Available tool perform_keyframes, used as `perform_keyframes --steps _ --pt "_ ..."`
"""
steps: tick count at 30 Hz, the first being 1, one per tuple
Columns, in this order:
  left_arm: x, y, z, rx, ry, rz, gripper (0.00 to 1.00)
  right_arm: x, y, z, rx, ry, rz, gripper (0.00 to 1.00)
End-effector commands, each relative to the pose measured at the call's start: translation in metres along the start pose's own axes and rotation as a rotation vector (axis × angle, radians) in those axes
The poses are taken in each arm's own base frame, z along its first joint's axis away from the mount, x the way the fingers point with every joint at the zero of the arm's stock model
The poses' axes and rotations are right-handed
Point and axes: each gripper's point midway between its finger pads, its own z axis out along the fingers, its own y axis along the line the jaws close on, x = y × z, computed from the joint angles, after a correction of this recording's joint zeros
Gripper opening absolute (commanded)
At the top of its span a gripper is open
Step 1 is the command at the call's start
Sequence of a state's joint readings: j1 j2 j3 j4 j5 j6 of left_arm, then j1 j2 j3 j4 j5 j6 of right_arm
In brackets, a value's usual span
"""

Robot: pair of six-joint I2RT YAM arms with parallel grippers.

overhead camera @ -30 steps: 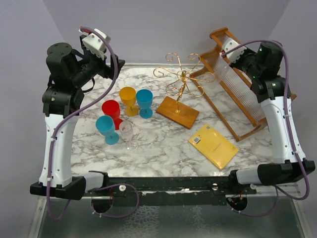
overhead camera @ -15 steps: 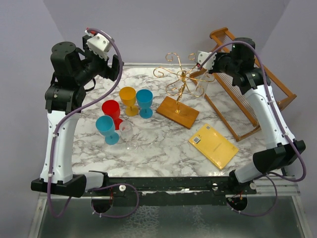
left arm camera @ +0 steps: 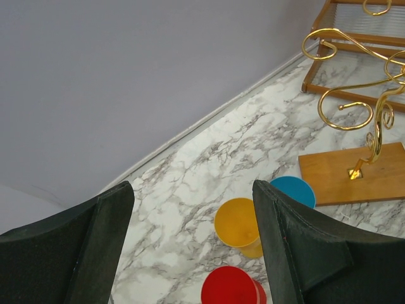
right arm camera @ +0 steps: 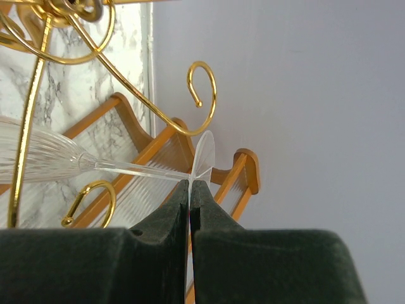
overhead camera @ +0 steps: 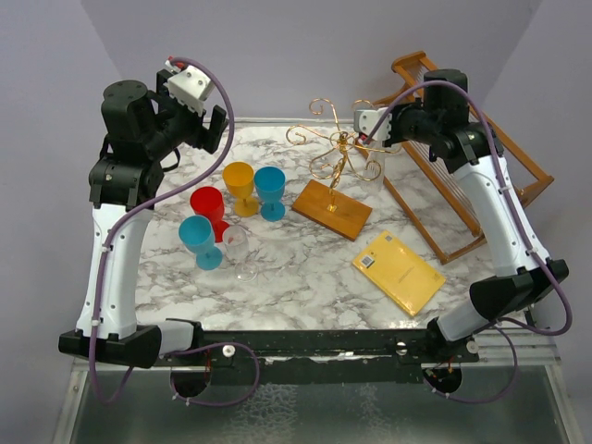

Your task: Place the wine glass upside down on the wine glass rack

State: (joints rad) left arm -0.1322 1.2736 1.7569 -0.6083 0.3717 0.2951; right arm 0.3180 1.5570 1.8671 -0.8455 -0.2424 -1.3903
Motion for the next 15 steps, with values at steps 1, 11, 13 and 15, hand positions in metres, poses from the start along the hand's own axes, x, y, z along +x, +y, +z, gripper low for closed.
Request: perform_keyframes --steps 1,11,13,15 --pt "-0.007 0.007 -0.004 -0.038 -0.026 0.026 0.79 -0.017 0.005 -0.002 -0.047 -0.061 -0.027 0.01" --pt "-0.004 0.008 -0.002 -0.037 -0.020 0.024 0.79 -0.032 0.012 -0.011 -0.076 -0.089 -0.016 0.01" --pt "-0.003 0.008 -0.001 -0.040 -0.018 0.023 0.79 -0.032 0.014 -0.015 -0.080 -0.087 -0.008 0.01" --pt "-0.002 0.008 0.000 -0.040 -0.018 0.020 0.79 -0.033 0.015 -0.021 -0.081 -0.088 0.002 0.01"
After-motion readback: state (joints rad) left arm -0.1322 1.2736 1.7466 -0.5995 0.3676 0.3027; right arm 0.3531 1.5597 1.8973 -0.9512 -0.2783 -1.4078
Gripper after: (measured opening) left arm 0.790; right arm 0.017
